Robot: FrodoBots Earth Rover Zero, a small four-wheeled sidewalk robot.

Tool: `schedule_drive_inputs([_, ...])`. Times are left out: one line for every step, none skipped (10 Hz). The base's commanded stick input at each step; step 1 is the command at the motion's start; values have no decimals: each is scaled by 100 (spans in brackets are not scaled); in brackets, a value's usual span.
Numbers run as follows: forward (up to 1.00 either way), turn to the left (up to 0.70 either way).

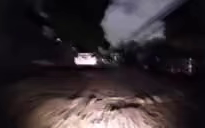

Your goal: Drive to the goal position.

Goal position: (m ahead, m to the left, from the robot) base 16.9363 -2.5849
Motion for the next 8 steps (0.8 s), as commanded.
schedule_drive_inputs([50,0])
schedule_drive_inputs([50,0])
schedule_drive_inputs([50,0])
schedule_drive_inputs([50,-14])
schedule_drive_inputs([50,-10])
schedule_drive_inputs([50,0])
schedule_drive_inputs([50,0])
schedule_drive_inputs([50,0])
